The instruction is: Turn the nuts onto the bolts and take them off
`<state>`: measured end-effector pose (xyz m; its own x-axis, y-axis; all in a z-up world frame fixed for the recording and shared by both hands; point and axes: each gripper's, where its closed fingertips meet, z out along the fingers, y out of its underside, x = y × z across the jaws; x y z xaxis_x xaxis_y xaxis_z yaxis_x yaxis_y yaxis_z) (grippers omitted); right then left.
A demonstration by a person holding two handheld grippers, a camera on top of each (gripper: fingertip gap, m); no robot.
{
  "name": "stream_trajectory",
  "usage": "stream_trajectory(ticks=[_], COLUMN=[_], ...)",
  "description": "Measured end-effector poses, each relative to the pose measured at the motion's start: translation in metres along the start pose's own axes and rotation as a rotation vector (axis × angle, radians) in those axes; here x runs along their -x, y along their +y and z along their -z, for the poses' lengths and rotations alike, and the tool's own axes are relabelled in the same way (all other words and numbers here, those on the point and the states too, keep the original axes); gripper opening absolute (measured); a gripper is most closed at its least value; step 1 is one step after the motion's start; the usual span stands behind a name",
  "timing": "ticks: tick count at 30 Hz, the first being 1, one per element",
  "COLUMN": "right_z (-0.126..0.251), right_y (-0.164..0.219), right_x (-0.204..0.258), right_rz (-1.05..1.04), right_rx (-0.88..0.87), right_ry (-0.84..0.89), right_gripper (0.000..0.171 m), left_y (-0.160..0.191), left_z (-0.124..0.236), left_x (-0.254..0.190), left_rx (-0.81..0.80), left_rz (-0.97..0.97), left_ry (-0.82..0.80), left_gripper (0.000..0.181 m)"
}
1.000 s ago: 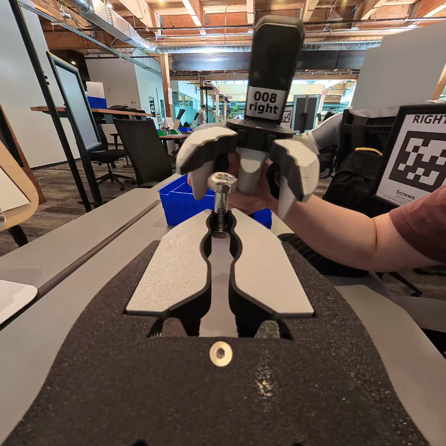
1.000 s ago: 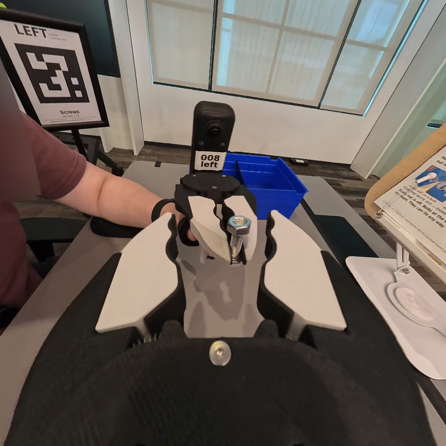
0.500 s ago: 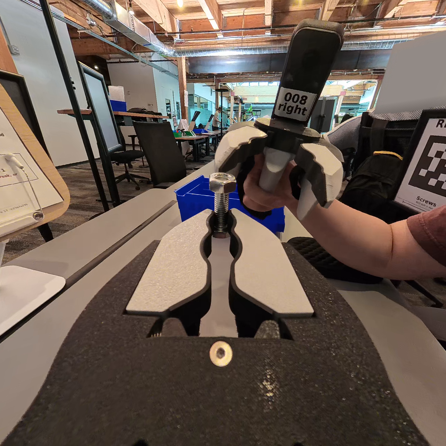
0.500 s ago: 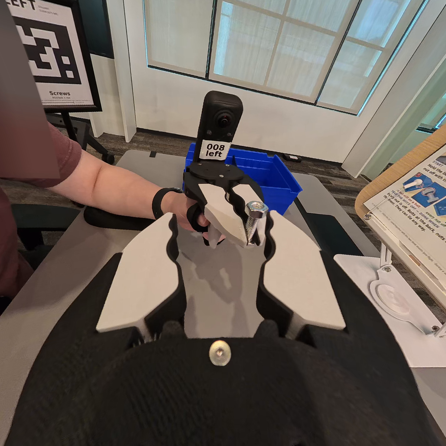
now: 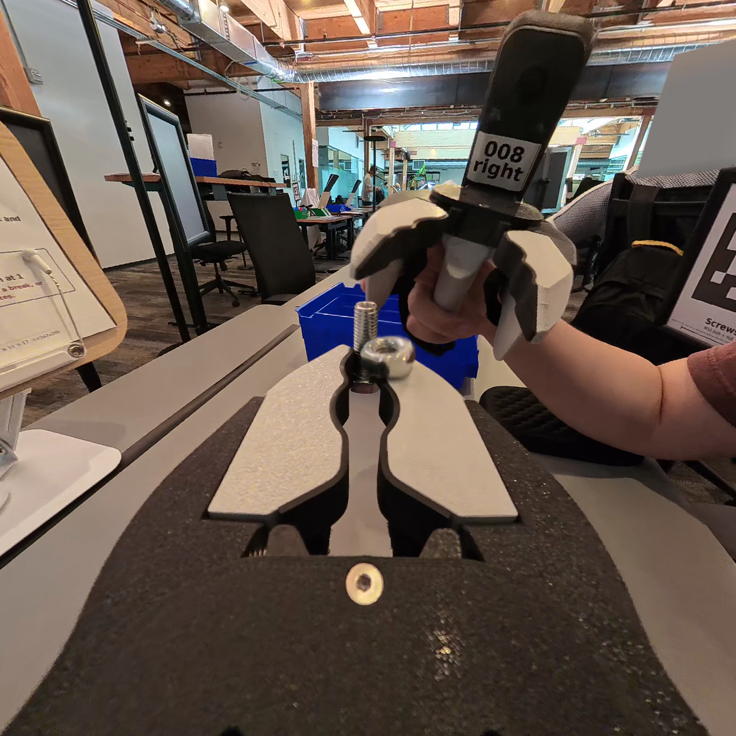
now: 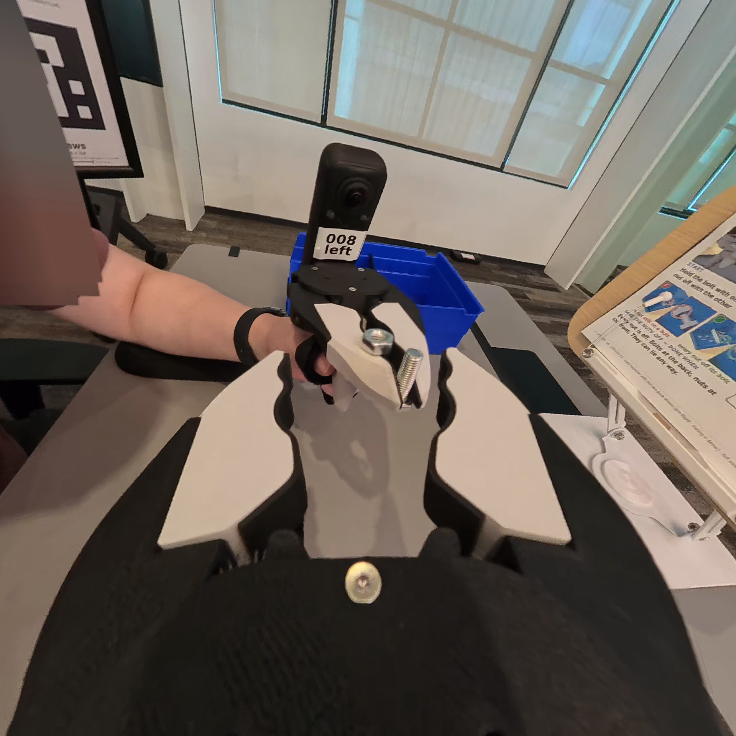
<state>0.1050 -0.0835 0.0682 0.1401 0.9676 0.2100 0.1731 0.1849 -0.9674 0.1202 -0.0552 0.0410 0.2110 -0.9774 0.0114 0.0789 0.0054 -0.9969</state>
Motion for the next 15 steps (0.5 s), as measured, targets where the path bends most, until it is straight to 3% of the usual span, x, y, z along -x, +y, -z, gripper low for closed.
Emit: stream_trajectory(ticks=[6,15], right_z=[-0.008,-0.019], right_y=[0.019,0.014], right_x=[-0.011,-0.005], right_rz=[0.009,-0.175], right_rx=[0.075,0.0], right_ry=[0.06,-0.029], right_gripper=[0.07,0.034], left_y=[0.02,0.028], left_z=[-0.006,-0.006], left_x=[0.008,0.014], left_rx=[0.081,0.105], left_rz=[0.099,0.002], left_ry=[-0.019,-0.082], left_gripper=[0.009,0.009])
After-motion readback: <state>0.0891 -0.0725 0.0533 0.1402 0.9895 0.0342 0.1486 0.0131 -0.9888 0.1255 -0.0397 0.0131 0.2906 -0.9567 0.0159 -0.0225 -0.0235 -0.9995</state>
